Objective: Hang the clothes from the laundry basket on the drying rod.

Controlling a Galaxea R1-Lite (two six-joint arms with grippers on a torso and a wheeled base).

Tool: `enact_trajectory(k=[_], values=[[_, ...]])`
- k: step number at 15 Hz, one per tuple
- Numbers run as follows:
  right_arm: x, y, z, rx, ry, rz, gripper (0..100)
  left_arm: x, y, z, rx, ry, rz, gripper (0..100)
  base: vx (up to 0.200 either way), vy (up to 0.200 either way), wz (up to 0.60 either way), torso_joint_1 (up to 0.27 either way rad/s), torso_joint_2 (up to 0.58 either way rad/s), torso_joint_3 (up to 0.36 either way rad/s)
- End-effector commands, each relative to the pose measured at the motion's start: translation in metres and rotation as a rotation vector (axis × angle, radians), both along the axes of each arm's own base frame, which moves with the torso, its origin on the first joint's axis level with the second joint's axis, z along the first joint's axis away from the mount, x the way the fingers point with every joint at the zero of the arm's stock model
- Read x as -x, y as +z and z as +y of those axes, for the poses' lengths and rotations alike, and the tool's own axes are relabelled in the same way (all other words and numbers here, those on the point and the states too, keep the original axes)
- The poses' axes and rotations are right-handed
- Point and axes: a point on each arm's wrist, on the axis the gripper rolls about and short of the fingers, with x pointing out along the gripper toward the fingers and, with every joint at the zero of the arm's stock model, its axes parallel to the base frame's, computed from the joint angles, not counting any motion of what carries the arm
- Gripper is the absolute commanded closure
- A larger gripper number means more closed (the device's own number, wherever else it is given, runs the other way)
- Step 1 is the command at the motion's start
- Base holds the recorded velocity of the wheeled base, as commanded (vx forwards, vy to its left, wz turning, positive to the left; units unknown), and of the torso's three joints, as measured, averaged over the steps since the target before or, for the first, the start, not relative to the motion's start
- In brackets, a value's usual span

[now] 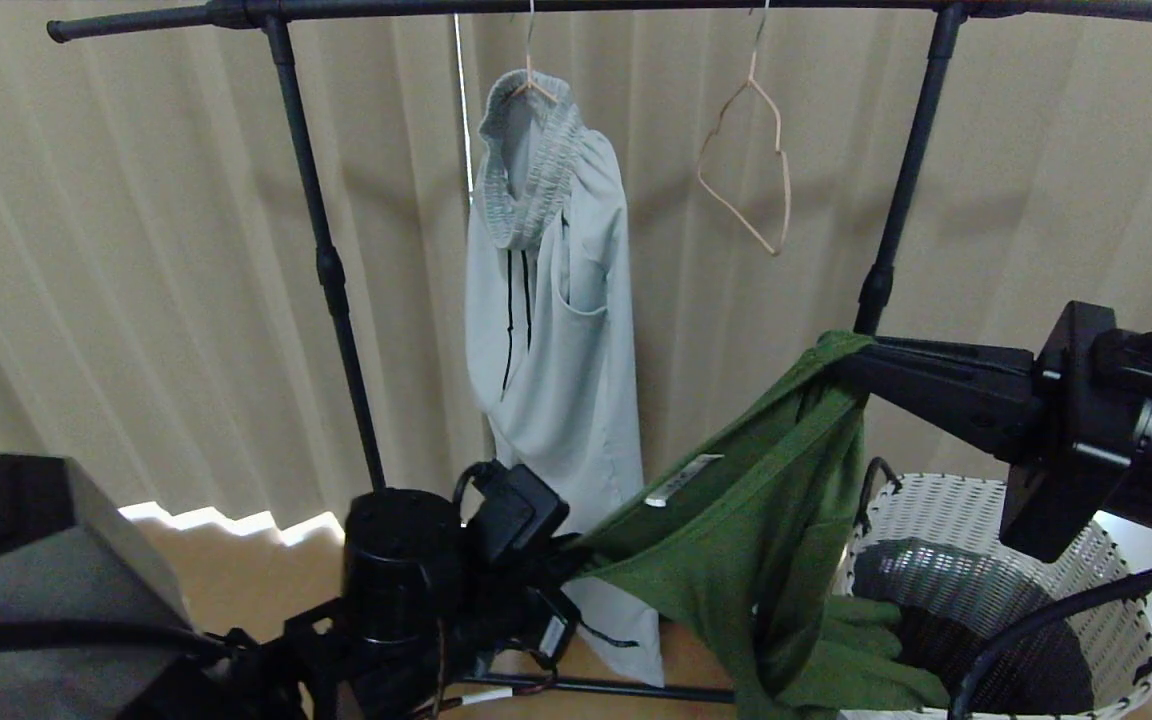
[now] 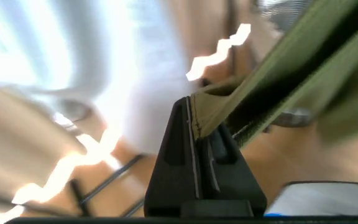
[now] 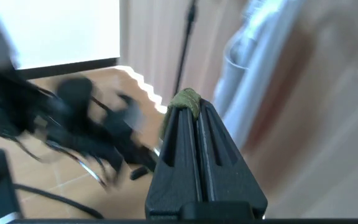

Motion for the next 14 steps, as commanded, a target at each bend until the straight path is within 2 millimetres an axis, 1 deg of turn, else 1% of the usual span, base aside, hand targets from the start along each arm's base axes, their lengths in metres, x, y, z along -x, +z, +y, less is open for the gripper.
enact_trajectory(k=[1, 2, 3, 5, 7, 9, 12, 13, 14], values=[[-0.004, -0.004, -0.006, 0.006, -0.035, 0.008, 100, 0.005, 0.053, 0.046, 0.041, 0.112, -0.113, 100, 0.0, 0.0, 0.0, 0.0, 0.0, 0.0], [-0.005, -0.005, -0.007, 0.01, -0.042, 0.013, 100, 0.007, 0.069, 0.056, 0.05, 0.136, -0.124, 100, 0.0, 0.0, 0.0, 0.0, 0.0, 0.0], [-0.006, -0.008, -0.008, 0.016, -0.048, 0.021, 100, 0.01, 0.092, 0.068, 0.057, 0.166, -0.128, 100, 0.0, 0.0, 0.0, 0.0, 0.0, 0.0], [-0.008, -0.01, -0.008, 0.022, -0.059, 0.026, 100, 0.013, 0.123, 0.08, 0.065, 0.203, -0.142, 100, 0.0, 0.0, 0.0, 0.0, 0.0, 0.0], [-0.014, -0.01, -0.011, 0.026, -0.088, 0.027, 100, 0.016, 0.152, 0.084, 0.079, 0.213, -0.13, 100, 0.0, 0.0, 0.0, 0.0, 0.0, 0.0], [-0.018, -0.008, -0.017, 0.024, -0.122, 0.02, 100, 0.021, 0.177, 0.085, 0.117, 0.221, -0.093, 100, 0.0, 0.0, 0.0, 0.0, 0.0, 0.0], [-0.025, 0.0, -0.024, 0.025, -0.169, -0.018, 100, 0.022, 0.205, 0.085, 0.168, 0.224, -0.121, 100, 0.0, 0.0, 0.0, 0.0, 0.0, 0.0], [-0.027, 0.003, -0.026, 0.023, -0.179, -0.027, 100, 0.021, 0.21, 0.085, 0.176, 0.224, -0.132, 100, 0.0, 0.0, 0.0, 0.0, 0.0, 0.0], [-0.032, 0.008, -0.026, 0.016, -0.195, -0.04, 100, 0.022, 0.222, 0.084, 0.191, 0.214, -0.149, 100, 0.0, 0.0, 0.0, 0.0, 0.0, 0.0]])
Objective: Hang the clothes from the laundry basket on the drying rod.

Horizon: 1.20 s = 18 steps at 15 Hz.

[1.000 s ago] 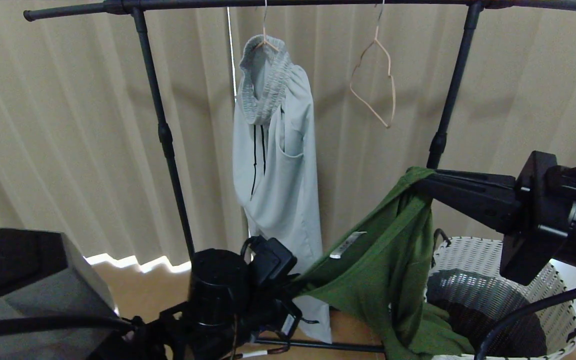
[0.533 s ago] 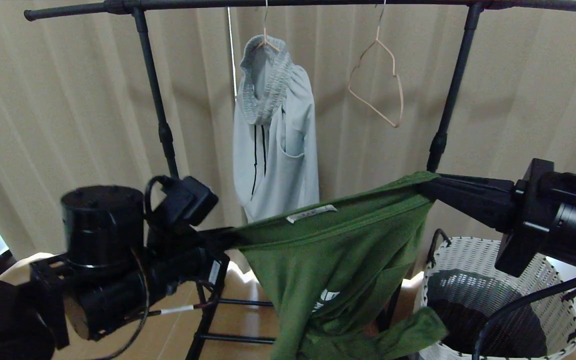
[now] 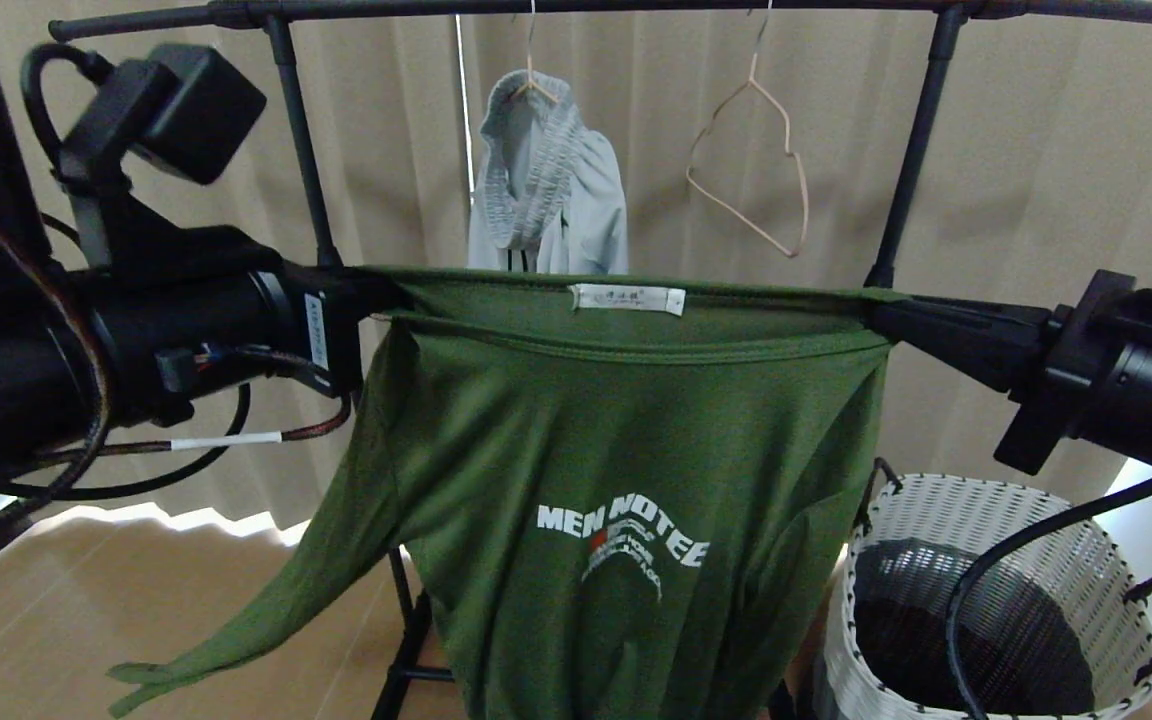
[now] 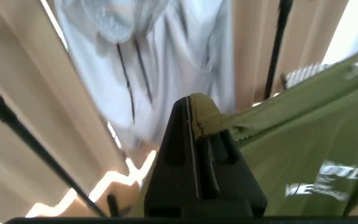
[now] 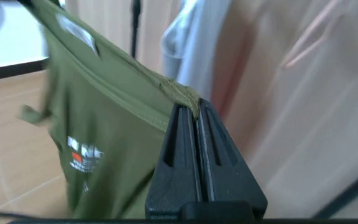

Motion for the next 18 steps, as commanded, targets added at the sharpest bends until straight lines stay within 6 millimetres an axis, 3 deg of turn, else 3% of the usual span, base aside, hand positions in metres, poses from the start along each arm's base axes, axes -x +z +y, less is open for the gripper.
enact_trajectory(k=[1, 3, 4, 6, 9, 11, 15, 18], values=[[-0.007, 0.005, -0.002, -0.005, -0.024, -0.011, 100, 0.005, 0.02, -0.001, 0.028, -0.018, -0.042, 100, 0.0, 0.0, 0.0, 0.0, 0.0, 0.0], [-0.011, 0.005, -0.003, -0.003, -0.037, -0.008, 100, 0.008, 0.018, -0.003, 0.029, -0.044, -0.019, 100, 0.0, 0.0, 0.0, 0.0, 0.0, 0.0], [-0.016, -0.006, -0.003, 0.016, -0.049, 0.029, 100, 0.011, 0.002, -0.006, -0.012, -0.081, 0.079, 100, 0.0, 0.0, 0.0, 0.0, 0.0, 0.0], [-0.015, -0.011, -0.004, 0.025, -0.05, 0.044, 100, 0.012, -0.008, -0.006, -0.031, -0.096, 0.114, 100, 0.0, 0.0, 0.0, 0.0, 0.0, 0.0], [-0.017, -0.008, -0.003, 0.017, -0.052, 0.035, 100, 0.024, 0.001, -0.004, 0.034, -0.336, 0.114, 100, 0.0, 0.0, 0.0, 0.0, 0.0, 0.0], [-0.02, -0.005, -0.006, 0.011, -0.066, 0.027, 100, 0.021, 0.008, -0.005, 0.044, -0.335, 0.088, 100, 0.0, 0.0, 0.0, 0.0, 0.0, 0.0], [-0.031, 0.023, -0.007, -0.046, -0.092, -0.089, 100, 0.011, 0.035, -0.004, 0.094, -0.311, -0.045, 100, 0.0, 0.0, 0.0, 0.0, 0.0, 0.0], [-0.031, 0.026, -0.007, -0.052, -0.089, -0.1, 100, 0.004, 0.025, -0.001, 0.071, -0.214, -0.023, 100, 0.0, 0.0, 0.0, 0.0, 0.0, 0.0]])
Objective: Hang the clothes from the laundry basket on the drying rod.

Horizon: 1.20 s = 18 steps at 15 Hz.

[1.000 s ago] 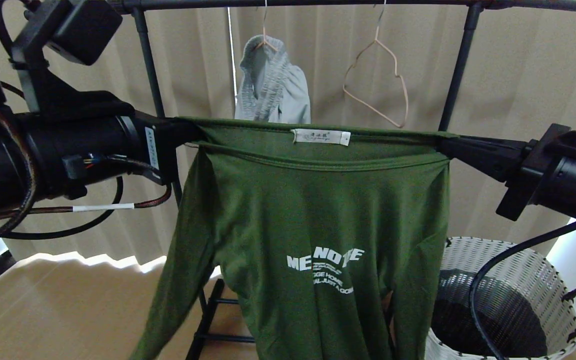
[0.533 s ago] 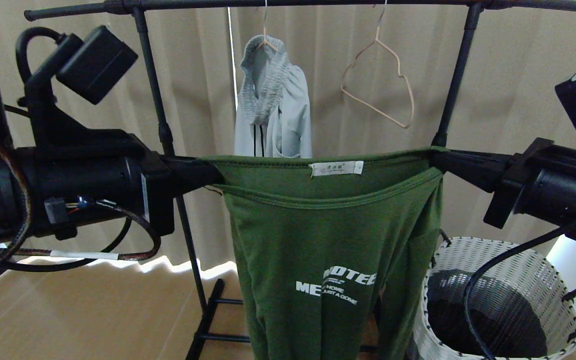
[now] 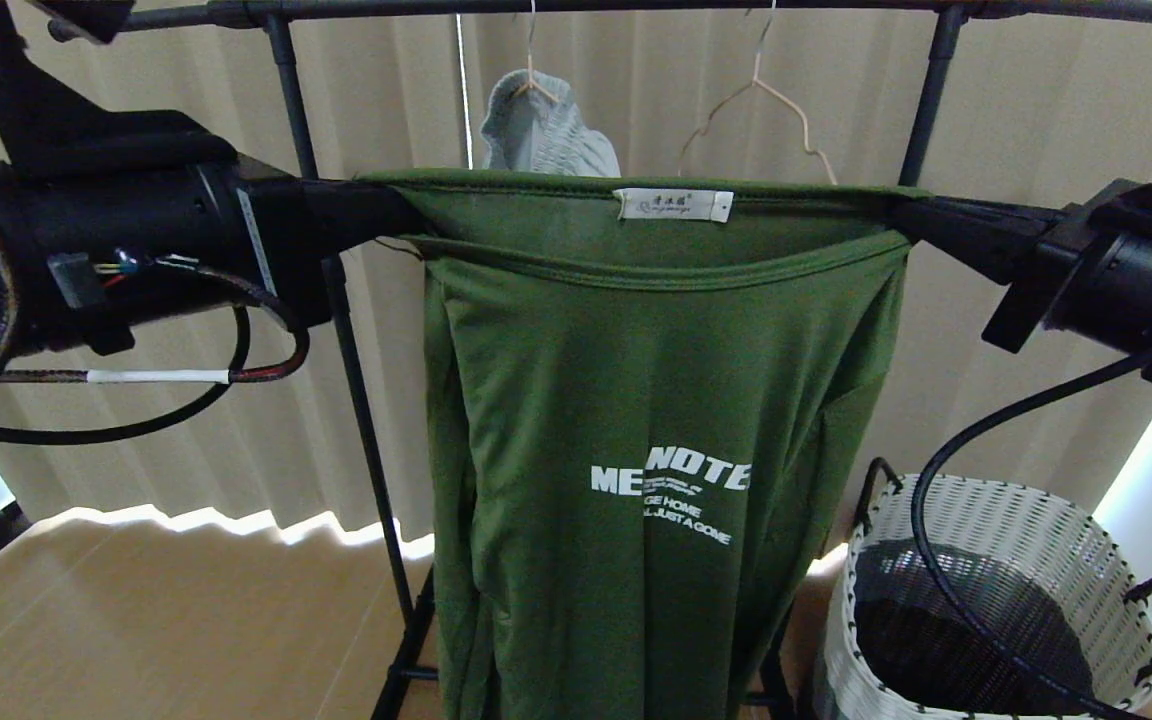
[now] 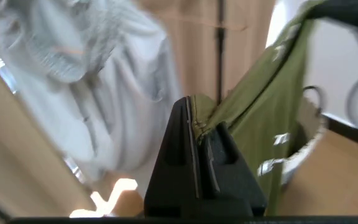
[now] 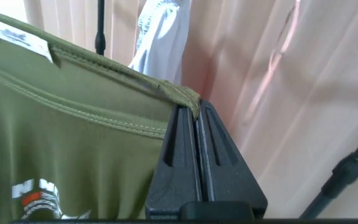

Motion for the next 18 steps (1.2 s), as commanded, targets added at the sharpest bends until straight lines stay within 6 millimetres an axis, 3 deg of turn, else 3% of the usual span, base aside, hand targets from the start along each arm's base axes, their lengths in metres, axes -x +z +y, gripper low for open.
enact_trajectory(k=[1, 8, 10, 18], values=[[-0.001, -0.001, 0.0, 0.002, -0.001, 0.004, 100, -0.005, -0.015, -0.001, -0.032, 0.057, 0.043, 100, 0.0, 0.0, 0.0, 0.0, 0.0, 0.0], [-0.001, -0.004, 0.0, 0.009, -0.004, 0.014, 100, -0.005, -0.026, -0.001, -0.059, 0.065, 0.066, 100, 0.0, 0.0, 0.0, 0.0, 0.0, 0.0], [0.003, -0.013, -0.002, 0.021, -0.008, 0.039, 100, -0.008, -0.029, -0.003, -0.068, 0.065, 0.072, 100, 0.0, 0.0, 0.0, 0.0, 0.0, 0.0], [0.059, -0.031, -0.022, 0.015, 0.016, 0.035, 100, -0.073, -0.055, -0.035, -0.059, 0.178, 0.043, 100, 0.0, 0.0, 0.0, 0.0, 0.0, 0.0]])
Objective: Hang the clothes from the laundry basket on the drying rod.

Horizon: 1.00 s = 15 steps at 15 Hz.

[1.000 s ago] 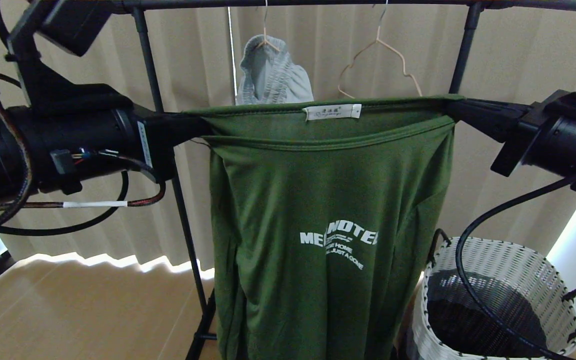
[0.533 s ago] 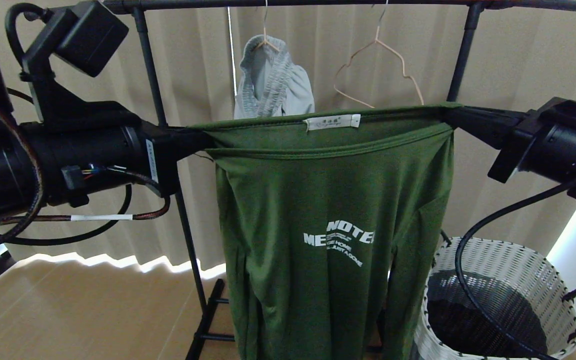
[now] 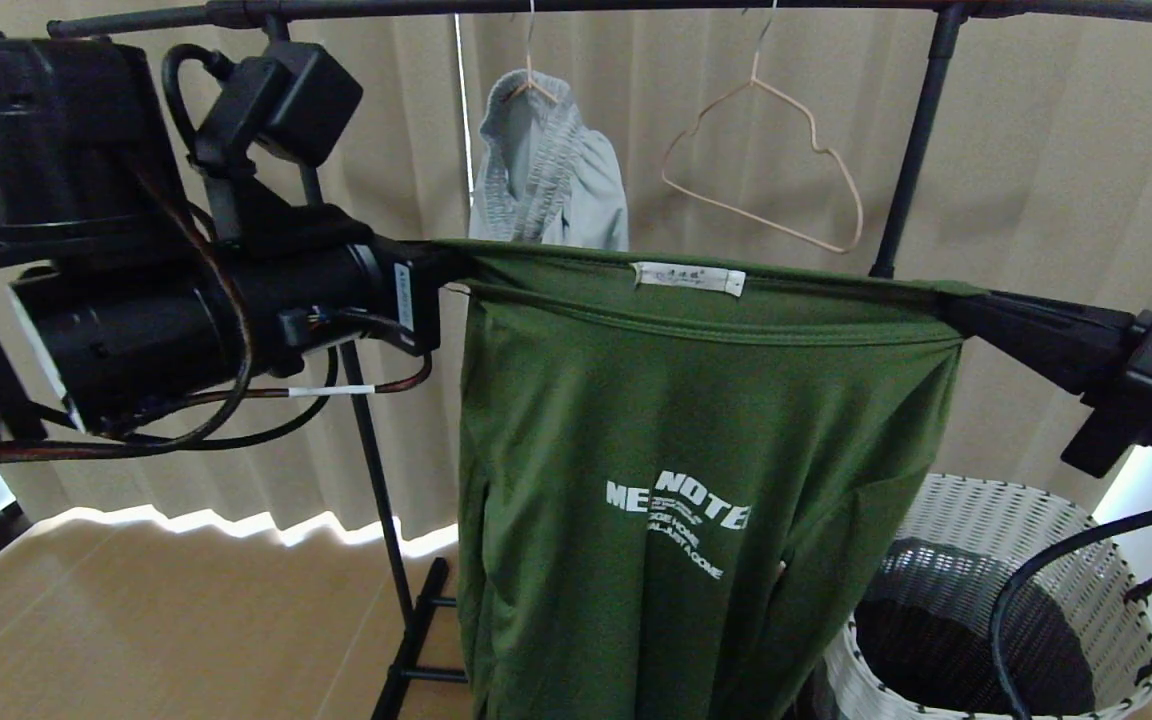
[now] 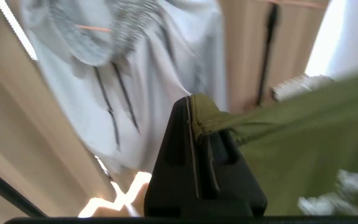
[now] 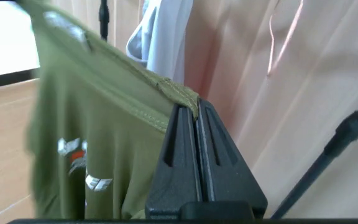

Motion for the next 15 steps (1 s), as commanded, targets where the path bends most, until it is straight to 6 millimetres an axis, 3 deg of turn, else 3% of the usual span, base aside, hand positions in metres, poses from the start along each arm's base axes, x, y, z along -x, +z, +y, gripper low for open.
enact_trajectory(k=[1, 4, 9, 15], values=[[0.022, -0.001, -0.002, -0.014, 0.046, -0.026, 100, -0.031, -0.018, -0.016, -0.012, 0.055, 0.02, 100, 0.0, 0.0, 0.0, 0.0, 0.0, 0.0], [0.03, -0.006, 0.003, -0.012, 0.104, -0.018, 100, -0.04, -0.021, -0.021, -0.008, 0.066, 0.017, 100, 0.0, 0.0, 0.0, 0.0, 0.0, 0.0], [0.027, -0.006, 0.004, -0.005, 0.112, -0.014, 100, -0.037, -0.02, -0.019, -0.001, 0.066, 0.018, 100, 0.0, 0.0, 0.0, 0.0, 0.0, 0.0], [-0.012, 0.002, 0.007, 0.0, 0.03, 0.01, 100, 0.006, 0.002, 0.008, 0.029, 0.069, -0.037, 100, 0.0, 0.0, 0.0, 0.0, 0.0, 0.0]])
